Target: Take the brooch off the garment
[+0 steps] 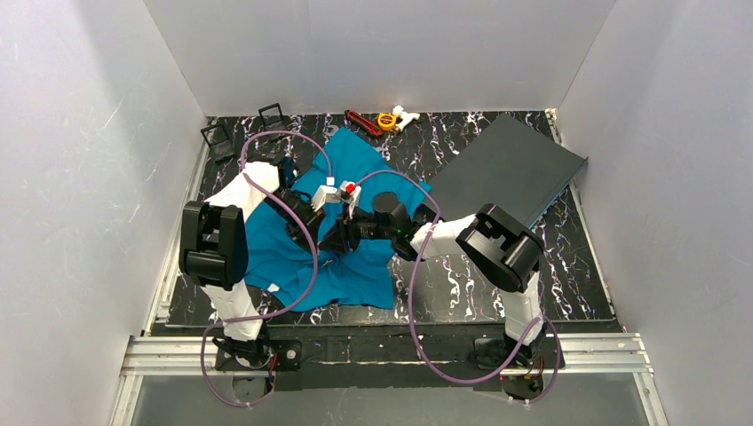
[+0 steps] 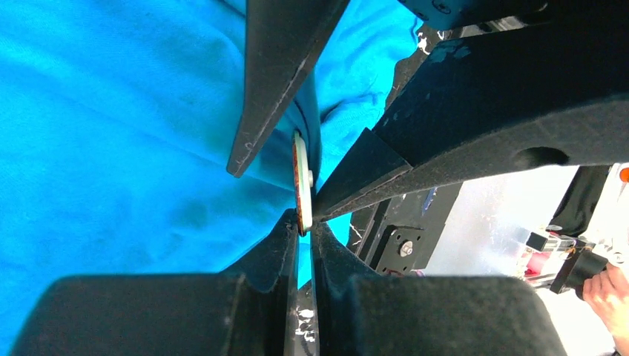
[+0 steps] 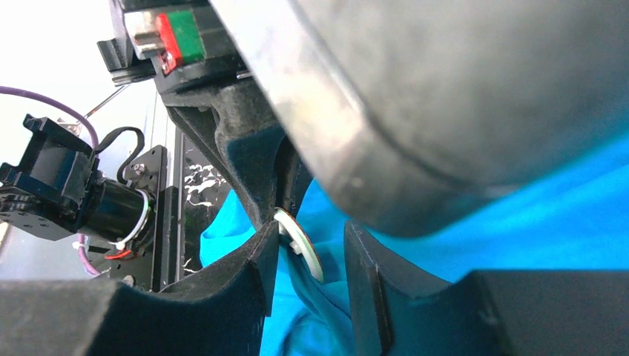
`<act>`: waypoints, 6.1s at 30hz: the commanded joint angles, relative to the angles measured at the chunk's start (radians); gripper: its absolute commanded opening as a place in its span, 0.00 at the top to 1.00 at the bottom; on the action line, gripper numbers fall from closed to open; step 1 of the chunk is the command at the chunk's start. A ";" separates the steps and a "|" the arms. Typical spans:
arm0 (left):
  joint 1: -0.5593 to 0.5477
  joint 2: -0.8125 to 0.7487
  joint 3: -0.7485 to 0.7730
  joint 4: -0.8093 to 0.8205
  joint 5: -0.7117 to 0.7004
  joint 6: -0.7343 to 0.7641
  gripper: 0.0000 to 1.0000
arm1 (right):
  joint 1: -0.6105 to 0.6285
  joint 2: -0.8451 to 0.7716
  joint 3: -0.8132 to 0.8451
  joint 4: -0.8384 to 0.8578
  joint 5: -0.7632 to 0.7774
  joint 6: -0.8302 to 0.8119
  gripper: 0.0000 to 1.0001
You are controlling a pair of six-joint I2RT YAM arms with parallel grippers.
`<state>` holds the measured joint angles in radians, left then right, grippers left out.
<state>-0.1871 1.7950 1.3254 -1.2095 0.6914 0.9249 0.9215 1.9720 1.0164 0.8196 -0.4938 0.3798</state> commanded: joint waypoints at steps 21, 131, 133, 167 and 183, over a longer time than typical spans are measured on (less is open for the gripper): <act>0.001 -0.018 0.043 -0.038 0.099 0.006 1.00 | 0.015 -0.026 -0.020 -0.175 0.067 -0.278 0.66; -0.160 -0.269 -0.101 0.481 0.317 -0.560 0.43 | -0.248 -0.392 -0.108 -0.449 -0.536 0.088 0.99; -0.166 -0.265 -0.111 0.479 0.333 -0.550 0.44 | -0.249 -0.391 -0.112 -0.435 -0.538 0.099 0.99; -0.181 -0.256 -0.122 0.380 0.419 -0.444 0.59 | -0.249 -0.376 -0.142 -0.291 -0.552 0.215 0.99; -0.196 -0.288 -0.144 0.437 0.331 -0.475 0.77 | -0.249 -0.364 -0.156 -0.188 -0.564 0.320 0.99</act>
<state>-0.3763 1.5444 1.2018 -0.7944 1.0664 0.4473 0.6727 1.6131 0.8665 0.4984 -1.0195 0.6296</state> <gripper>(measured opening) 0.239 0.045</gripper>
